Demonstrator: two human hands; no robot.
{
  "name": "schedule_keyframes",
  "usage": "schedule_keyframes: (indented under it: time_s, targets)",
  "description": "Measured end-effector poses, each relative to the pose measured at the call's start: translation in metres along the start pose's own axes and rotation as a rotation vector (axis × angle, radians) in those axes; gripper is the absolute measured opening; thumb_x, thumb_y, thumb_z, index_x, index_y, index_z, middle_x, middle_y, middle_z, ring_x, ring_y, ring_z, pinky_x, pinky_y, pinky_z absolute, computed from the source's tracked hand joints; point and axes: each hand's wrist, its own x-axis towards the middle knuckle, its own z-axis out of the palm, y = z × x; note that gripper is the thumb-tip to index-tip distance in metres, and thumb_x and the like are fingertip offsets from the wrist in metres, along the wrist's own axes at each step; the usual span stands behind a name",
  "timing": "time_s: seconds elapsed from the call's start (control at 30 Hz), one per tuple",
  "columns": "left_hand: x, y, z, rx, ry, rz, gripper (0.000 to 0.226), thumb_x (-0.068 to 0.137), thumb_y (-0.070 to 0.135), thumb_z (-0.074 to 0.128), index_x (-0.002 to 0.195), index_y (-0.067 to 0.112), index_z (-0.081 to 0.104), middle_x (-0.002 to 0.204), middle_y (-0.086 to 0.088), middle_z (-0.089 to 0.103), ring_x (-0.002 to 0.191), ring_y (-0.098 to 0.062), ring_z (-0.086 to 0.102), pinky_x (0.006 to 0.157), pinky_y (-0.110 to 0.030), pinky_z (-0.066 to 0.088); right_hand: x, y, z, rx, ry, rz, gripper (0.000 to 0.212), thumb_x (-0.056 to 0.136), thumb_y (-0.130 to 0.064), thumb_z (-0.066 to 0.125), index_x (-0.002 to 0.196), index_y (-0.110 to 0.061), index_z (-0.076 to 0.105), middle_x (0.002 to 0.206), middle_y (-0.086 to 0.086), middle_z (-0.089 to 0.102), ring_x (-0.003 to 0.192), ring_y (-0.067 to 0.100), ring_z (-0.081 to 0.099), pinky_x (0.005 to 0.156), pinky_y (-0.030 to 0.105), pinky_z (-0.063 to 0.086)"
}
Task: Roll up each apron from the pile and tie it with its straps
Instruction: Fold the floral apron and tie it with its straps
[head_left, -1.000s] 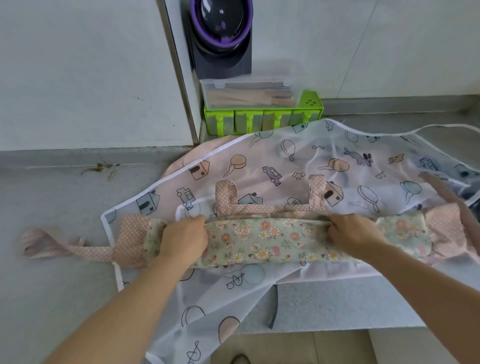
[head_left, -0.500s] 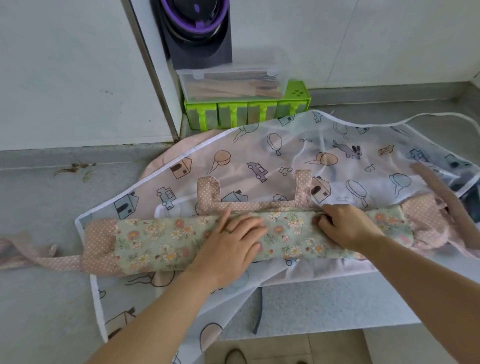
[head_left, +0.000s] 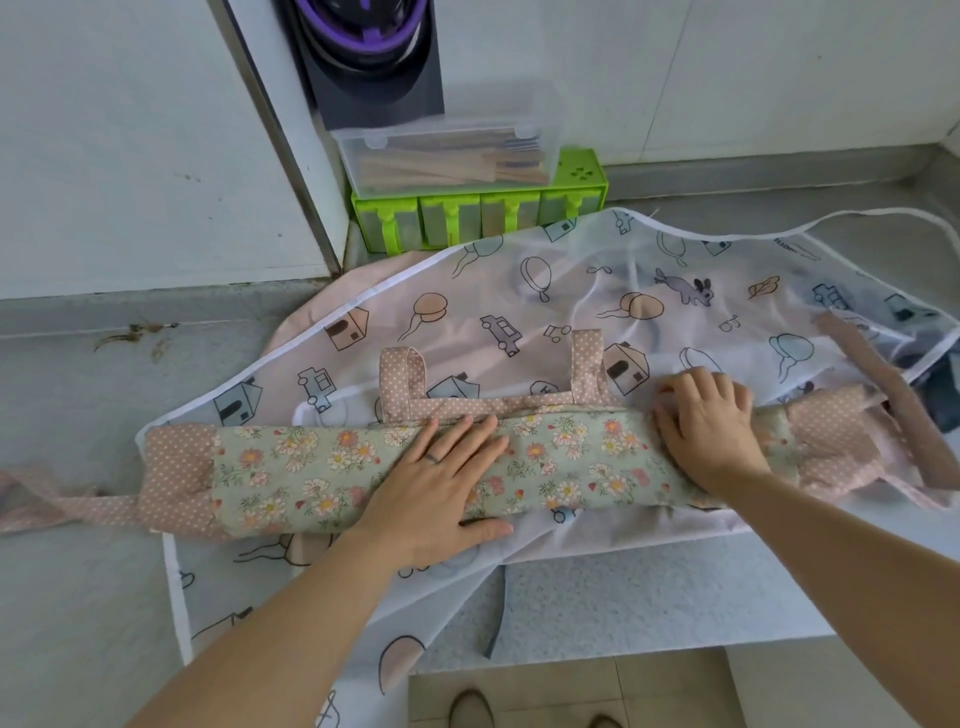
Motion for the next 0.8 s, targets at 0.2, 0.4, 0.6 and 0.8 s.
schedule_keyframes:
  time_s: [0.2, 0.4, 0.6, 0.8]
  targets:
    - [0.000, 0.001, -0.001, -0.001, -0.002, -0.010, 0.089, 0.087, 0.079, 0.021, 0.149, 0.015, 0.027, 0.158, -0.004, 0.020, 0.144, -0.022, 0.022, 0.112, -0.046, 0.014, -0.049, -0.082, 0.001, 0.133, -0.031, -0.678, 0.049, 0.087, -0.039, 0.051, 0.130, -0.015, 0.052, 0.131, 0.002, 0.052, 0.121, 0.020, 0.046, 0.105, 0.040, 0.031]
    - [-0.004, 0.000, -0.002, -0.016, 0.029, -0.008, 0.080, 0.091, 0.072, 0.017, 0.151, 0.019, 0.023, 0.158, -0.006, 0.020, 0.144, -0.025, 0.022, 0.112, -0.046, 0.013, -0.051, -0.078, 0.019, -0.007, -0.286, -0.666, 0.063, 0.094, -0.043, 0.034, 0.151, -0.019, 0.020, 0.157, 0.001, 0.019, 0.145, 0.019, 0.016, 0.116, 0.044, 0.008]
    - [-0.036, -0.013, 0.000, -0.078, -0.003, -0.157, 0.072, 0.087, 0.069, 0.013, 0.150, 0.036, -0.001, 0.160, 0.006, -0.010, 0.148, -0.018, -0.007, 0.116, -0.044, -0.009, -0.047, -0.087, 0.019, 0.010, -0.271, -0.552, 0.062, 0.082, -0.019, 0.037, 0.144, -0.014, 0.039, 0.148, 0.001, 0.040, 0.138, 0.018, 0.036, 0.113, 0.049, 0.027]
    - [-0.086, -0.036, 0.012, -0.138, -0.014, -0.415, 0.076, 0.080, 0.083, -0.002, 0.147, 0.047, -0.006, 0.160, 0.004, -0.004, 0.148, -0.023, 0.003, 0.118, -0.050, 0.004, -0.048, -0.089, 0.014, -0.002, -0.316, -0.557, 0.071, 0.095, -0.005, 0.040, 0.146, -0.020, -0.007, 0.154, -0.009, -0.007, 0.145, 0.010, -0.006, 0.113, 0.032, -0.016]
